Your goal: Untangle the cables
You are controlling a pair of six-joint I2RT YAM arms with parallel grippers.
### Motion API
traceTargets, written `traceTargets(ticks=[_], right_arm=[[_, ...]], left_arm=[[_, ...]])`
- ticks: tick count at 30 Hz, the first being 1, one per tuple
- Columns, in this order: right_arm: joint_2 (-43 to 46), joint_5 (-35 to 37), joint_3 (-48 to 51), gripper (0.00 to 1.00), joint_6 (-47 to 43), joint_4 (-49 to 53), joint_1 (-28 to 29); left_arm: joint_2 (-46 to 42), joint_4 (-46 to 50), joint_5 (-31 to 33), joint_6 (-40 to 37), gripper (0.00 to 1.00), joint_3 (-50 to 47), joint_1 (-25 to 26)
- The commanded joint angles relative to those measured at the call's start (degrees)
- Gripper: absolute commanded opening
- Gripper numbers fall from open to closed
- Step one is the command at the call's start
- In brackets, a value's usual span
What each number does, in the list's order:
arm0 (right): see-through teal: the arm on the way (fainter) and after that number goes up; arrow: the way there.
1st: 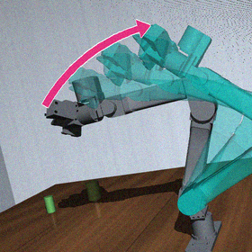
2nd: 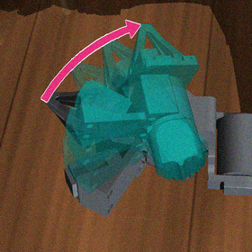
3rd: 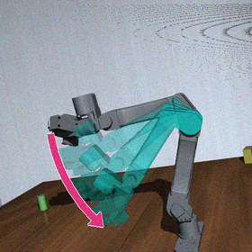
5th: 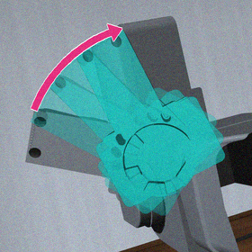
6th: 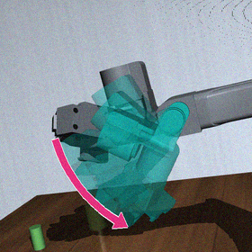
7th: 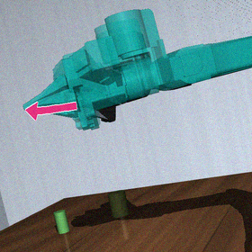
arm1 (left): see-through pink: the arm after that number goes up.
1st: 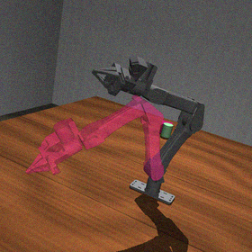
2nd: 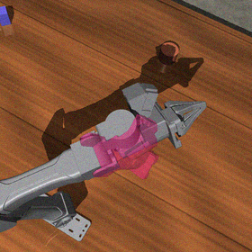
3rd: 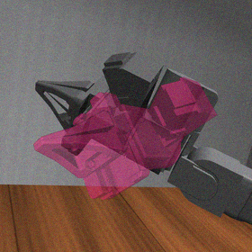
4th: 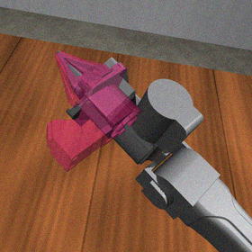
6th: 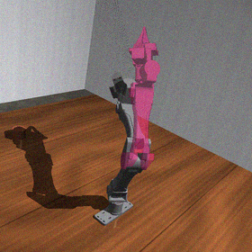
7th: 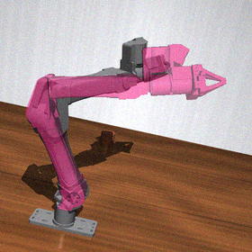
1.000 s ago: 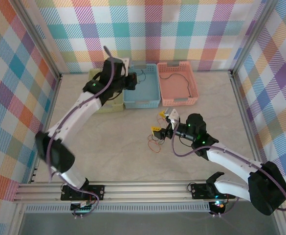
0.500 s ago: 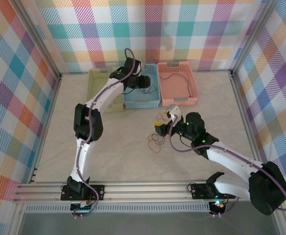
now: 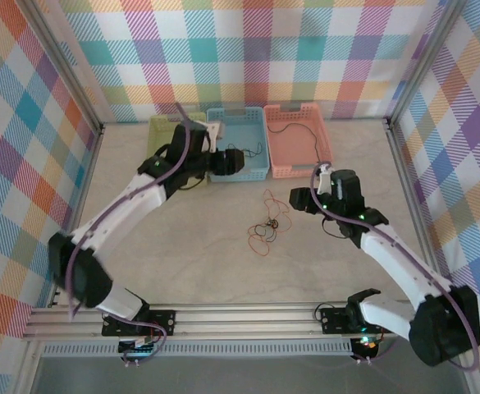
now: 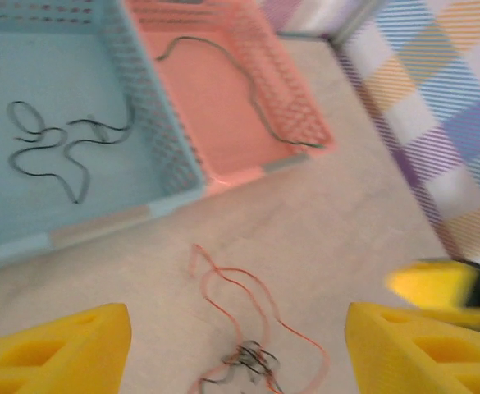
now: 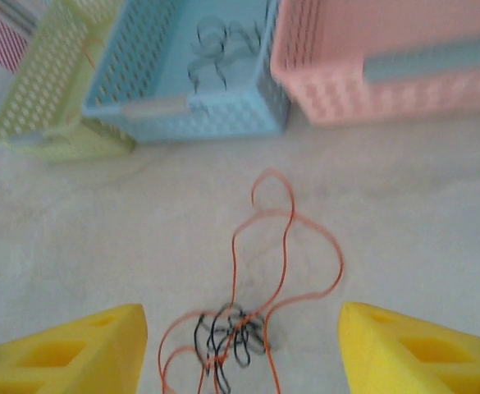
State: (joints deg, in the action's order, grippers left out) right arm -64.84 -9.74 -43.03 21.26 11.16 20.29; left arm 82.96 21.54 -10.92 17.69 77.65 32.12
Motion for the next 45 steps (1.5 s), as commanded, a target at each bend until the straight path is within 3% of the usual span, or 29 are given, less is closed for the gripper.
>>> traceTargets(ticks=[1, 7, 11, 13, 16, 19, 22, 26, 29, 35, 45], right_arm=[[-6.8, -8.2, -3.1, 0.61, 3.8, 7.3, 0.2], [-16.9, -11.7, -7.4, 0.54, 5.5, 9.3, 0.1], [-21.8, -12.9, -9.8, 0.52, 6.2, 12.5, 0.1], [-24.1, -14.8, -10.5, 0.46, 6.1, 13.0, 0.2], [-23.9, -15.5, -10.4, 0.26, 6.1, 12.2, 0.2], [-17.3, -10.8, -9.0, 0.00, 4.1, 9.6, 0.6], [-6.1, -6.8, -6.0, 0.00, -0.2, 4.0, 2.5], [7.6, -12.9, -0.4, 0.00, -4.9, -7.4, 3.0], [12.8, -17.1, 2.5, 0.00, -4.8, -13.7, 3.0], [15.4, -17.6, 1.2, 0.00, -2.4, -16.4, 3.0], [13.8, -22.4, -7.2, 0.00, 4.4, -16.0, 3.0]], left_arm=[[-3.3, -3.2, -0.5, 1.5, 0.70, -8.6, 2.1], [-9.9, -5.1, -2.2, 3.0, 0.72, -18.4, 2.5], [-9.9, -5.1, -2.7, 4.2, 0.72, -21.0, 2.5], [-9.3, -7.5, -3.2, 4.6, 0.72, -21.4, 2.6], [-7.9, -8.2, -3.5, 5.2, 0.72, -21.4, 2.6], [-6.9, -9.0, -3.7, 6.2, 0.71, -21.5, 2.7], [-6.8, -12.4, -1.2, 9.7, 0.71, -23.6, 3.0], [-2.8, -20.6, -2.4, 15.6, 0.71, -25.4, 4.5], [2.5, -24.0, -3.7, 17.9, 0.72, -23.3, 7.4], [6.3, -25.6, -3.4, 16.3, 0.72, -20.7, 12.5], [-3.3, -31.2, -5.9, 13.4, 0.71, -30.1, 12.9]])
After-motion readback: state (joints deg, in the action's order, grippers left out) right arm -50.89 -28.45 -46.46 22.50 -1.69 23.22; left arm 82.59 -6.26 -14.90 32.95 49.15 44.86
